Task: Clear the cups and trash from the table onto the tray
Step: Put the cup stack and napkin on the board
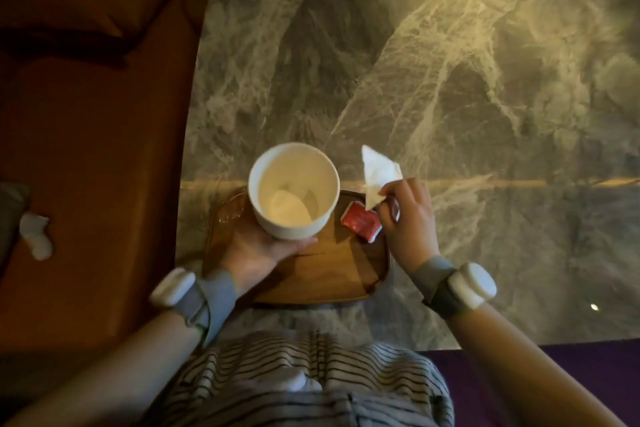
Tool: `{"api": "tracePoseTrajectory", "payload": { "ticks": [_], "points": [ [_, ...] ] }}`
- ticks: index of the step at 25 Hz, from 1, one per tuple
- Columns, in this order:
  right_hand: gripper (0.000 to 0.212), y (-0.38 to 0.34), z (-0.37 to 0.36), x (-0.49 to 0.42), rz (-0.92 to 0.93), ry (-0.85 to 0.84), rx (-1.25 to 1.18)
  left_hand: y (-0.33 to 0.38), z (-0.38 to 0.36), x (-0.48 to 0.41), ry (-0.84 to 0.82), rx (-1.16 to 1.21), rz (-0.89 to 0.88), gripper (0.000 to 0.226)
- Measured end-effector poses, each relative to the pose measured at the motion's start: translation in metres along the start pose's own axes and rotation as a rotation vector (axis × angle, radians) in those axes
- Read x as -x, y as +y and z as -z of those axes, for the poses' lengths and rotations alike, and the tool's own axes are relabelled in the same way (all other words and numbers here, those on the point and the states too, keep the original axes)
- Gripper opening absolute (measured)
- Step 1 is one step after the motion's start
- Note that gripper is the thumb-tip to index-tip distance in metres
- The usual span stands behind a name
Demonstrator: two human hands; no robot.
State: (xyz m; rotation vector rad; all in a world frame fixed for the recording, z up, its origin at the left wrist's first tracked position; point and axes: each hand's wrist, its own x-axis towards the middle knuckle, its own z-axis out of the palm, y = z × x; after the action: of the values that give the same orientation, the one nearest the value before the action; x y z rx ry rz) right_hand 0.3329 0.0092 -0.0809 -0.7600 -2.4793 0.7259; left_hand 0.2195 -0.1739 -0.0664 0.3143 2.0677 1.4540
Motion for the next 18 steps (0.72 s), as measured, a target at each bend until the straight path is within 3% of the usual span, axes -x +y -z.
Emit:
{"api": "tracePoseTrajectory", "payload": {
  "ticks": [5,9,12,16,18],
  "points": [
    [0.013,-0.008,-0.011,0.036,0.161,-0.184,0.2,-0.02,-0.006,0.033,-0.138,0.024,0.055,0.081],
    [0.021,-0.006,-0.023,0.047,0.081,-0.397,0.325,-0.031,-0.006,0.035,-0.144,-0.015,0.011,0.077],
    [0.02,-0.008,-0.019,0.051,0.082,-0.366,0.212,-0.035,-0.004,0.034,-0.152,-0.047,-0.014,0.073],
    [0.018,-0.002,-0.008,0.047,-0.247,-0.121,-0.057,-0.035,0.026,0.043,-0.132,-0.089,-0.057,0.084],
    [0.025,0.006,-0.005,0.042,-0.481,-0.081,-0.125,-0.034,0.052,0.04,-0.002,-0.088,-0.108,0.074]
  ]
}}
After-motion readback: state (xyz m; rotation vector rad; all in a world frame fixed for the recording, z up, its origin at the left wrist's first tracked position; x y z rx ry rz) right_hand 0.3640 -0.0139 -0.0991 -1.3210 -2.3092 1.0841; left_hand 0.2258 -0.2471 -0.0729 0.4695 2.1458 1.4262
